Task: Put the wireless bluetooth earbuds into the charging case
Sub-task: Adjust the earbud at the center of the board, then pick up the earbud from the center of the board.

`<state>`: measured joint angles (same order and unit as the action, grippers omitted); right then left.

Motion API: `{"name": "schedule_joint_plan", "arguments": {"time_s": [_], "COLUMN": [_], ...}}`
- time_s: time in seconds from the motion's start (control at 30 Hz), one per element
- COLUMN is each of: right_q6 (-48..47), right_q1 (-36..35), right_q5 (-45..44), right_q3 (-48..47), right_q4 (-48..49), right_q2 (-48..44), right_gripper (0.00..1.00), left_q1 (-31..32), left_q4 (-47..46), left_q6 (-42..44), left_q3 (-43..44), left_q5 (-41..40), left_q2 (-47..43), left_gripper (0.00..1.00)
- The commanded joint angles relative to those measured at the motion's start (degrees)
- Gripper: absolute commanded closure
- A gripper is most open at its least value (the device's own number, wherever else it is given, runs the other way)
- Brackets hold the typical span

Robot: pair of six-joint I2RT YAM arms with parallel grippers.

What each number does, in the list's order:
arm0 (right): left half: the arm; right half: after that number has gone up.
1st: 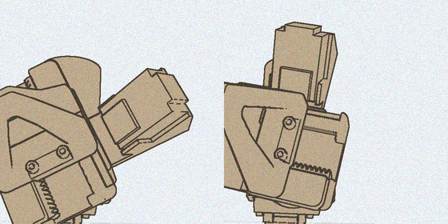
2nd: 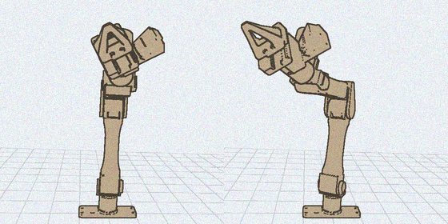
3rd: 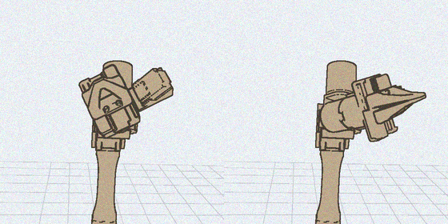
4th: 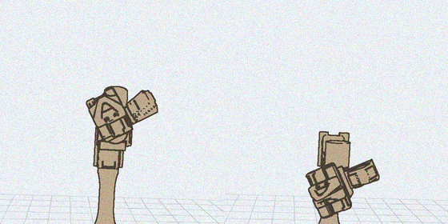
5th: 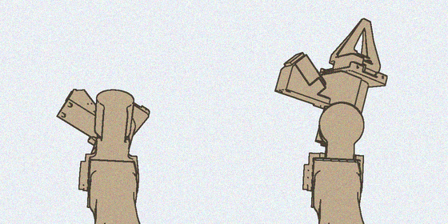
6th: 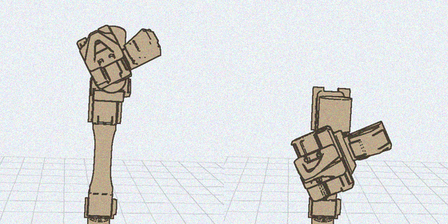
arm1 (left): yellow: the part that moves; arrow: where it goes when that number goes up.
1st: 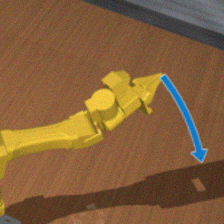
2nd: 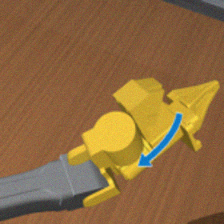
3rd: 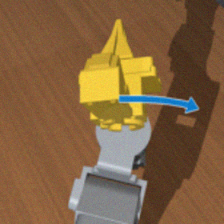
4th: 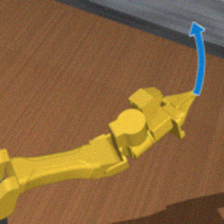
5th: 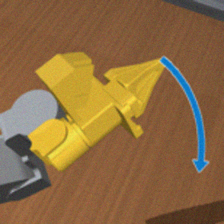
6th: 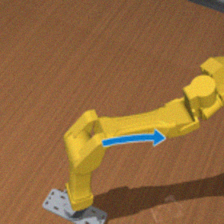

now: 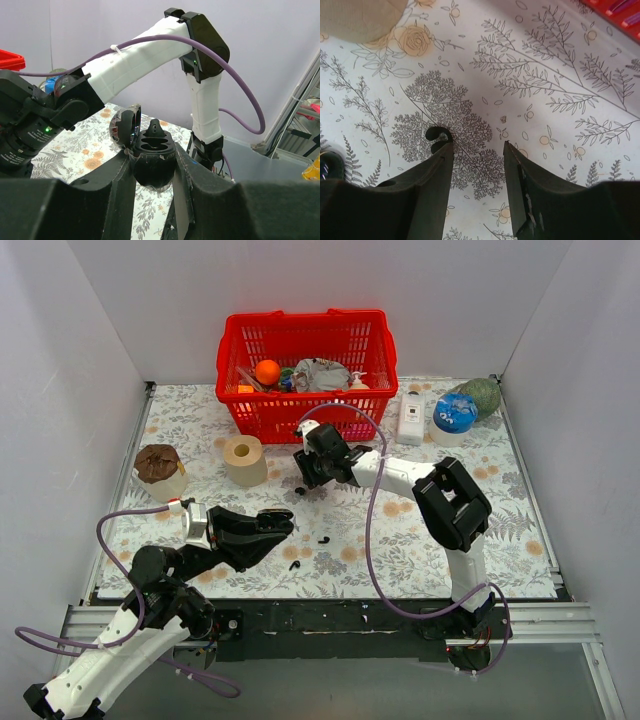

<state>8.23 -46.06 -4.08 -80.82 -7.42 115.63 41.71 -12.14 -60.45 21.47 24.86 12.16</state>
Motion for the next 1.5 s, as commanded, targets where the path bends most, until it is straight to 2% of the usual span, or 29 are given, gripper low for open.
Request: {"name": "schedule_joint_plan", "arguments": {"time_s": [0.0,1.47], "right_q6": [-1.28,-0.32], "right_q1": [-0.17,-0.52], "right_q5": [1.35,6.62], "right_q3": [-3.29,0.04], "right_q4": [0.21,1.27], "right_q2": [0.38,2.93], "right_gripper": [0.48,0.49], "left_q1": [-0.05,-0.05], "left_q4": [-1.39,-1.83], "left_q6": [0.06,-0.81], "left_q3": [-0.03,-0.91], "left_q5": [0.54,0.80], "left_q2": [0.76,0.76], "left_gripper": [1.00,1.00]}}
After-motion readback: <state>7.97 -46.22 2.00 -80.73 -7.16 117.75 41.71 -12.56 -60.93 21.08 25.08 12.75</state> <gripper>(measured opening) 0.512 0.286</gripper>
